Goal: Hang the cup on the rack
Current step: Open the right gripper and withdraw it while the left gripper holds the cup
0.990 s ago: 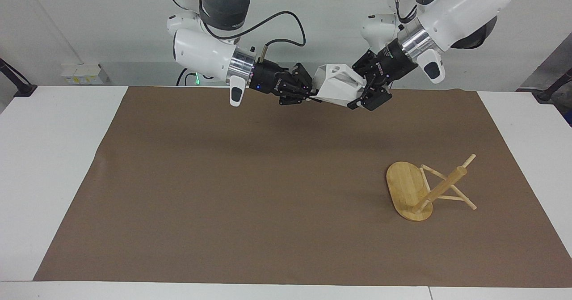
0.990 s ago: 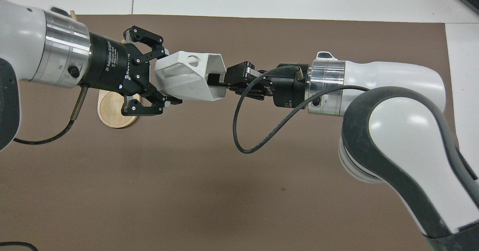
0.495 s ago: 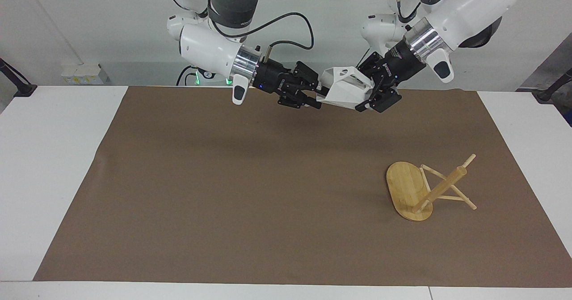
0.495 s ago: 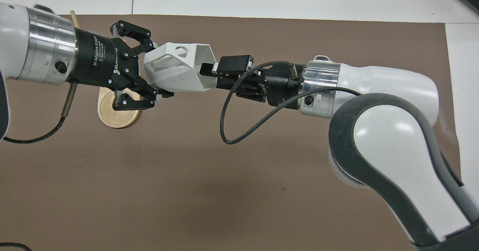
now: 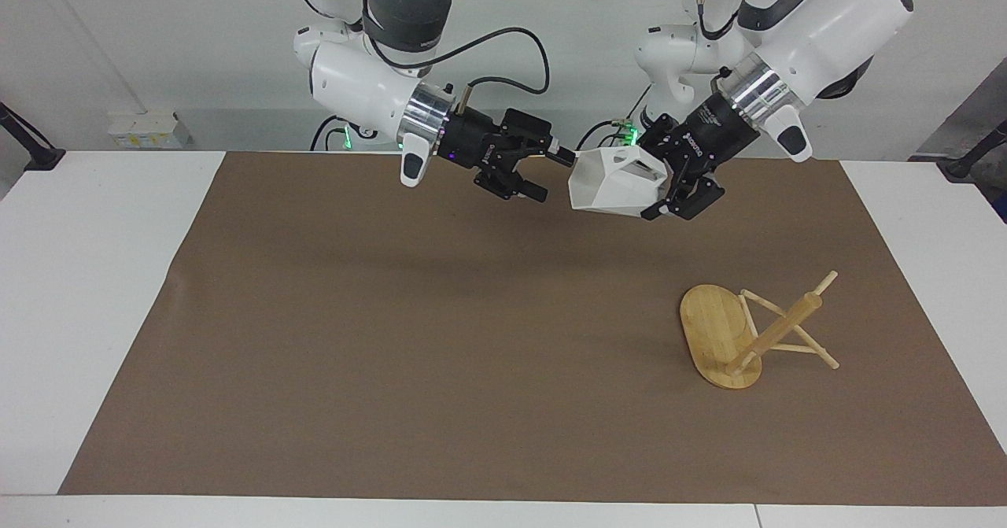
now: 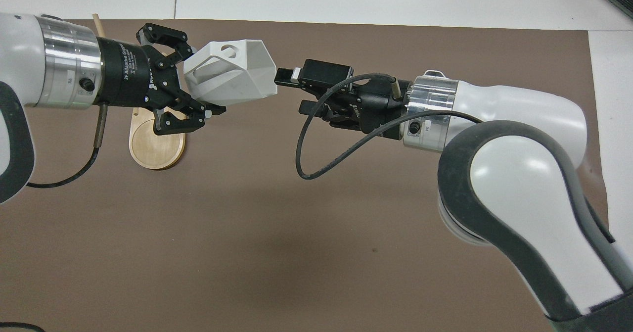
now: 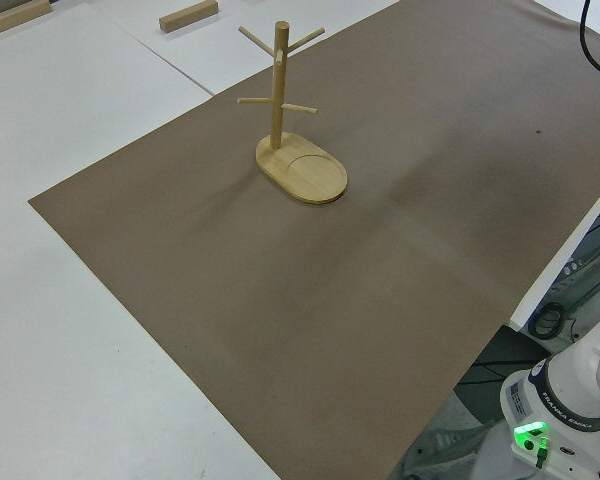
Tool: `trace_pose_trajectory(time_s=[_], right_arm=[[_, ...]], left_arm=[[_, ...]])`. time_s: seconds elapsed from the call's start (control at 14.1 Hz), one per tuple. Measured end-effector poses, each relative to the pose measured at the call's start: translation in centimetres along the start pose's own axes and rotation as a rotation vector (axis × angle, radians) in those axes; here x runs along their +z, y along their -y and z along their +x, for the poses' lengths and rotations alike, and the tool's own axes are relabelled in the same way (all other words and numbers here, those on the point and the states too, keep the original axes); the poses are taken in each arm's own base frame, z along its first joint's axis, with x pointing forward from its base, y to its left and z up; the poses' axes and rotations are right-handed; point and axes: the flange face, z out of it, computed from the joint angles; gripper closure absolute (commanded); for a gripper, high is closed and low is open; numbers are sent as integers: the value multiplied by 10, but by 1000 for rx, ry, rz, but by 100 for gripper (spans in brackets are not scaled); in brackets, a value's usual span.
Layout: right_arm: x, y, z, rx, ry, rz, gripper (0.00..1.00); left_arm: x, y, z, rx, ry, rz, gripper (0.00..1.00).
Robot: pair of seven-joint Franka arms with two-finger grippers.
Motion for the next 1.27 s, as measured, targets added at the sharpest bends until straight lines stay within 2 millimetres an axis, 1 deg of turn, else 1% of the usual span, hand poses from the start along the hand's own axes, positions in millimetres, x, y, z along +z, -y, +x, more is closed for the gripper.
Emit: trace_pose_trajectory(time_s=[0.14, 0.35, 0.49, 0.71, 0.85, 1.06, 1.27], right_arm=[[-2, -5, 4, -65, -9, -77, 0], [-12, -21, 16, -222, -36, -275, 0], [-19, -31, 23, -316, -41, -399, 0], [-26, -51, 30, -464, -28, -607, 0], [-42, -67, 42, -546, -2, -769, 0], [-78, -90, 64, -577, 28, -949, 0], [-114, -106, 81, -564, 34, -1062, 0]], left_arm=[[4, -7, 14, -82, 0, -32, 100], [14, -13, 31, -200, -27, -68, 100], [26, -19, 45, -269, -51, -79, 100], [43, -34, 74, -406, -65, -112, 100], [51, -39, 90, -511, -81, -142, 100], [57, -42, 111, -651, -85, -185, 100], [63, -42, 121, -744, -75, -214, 100]])
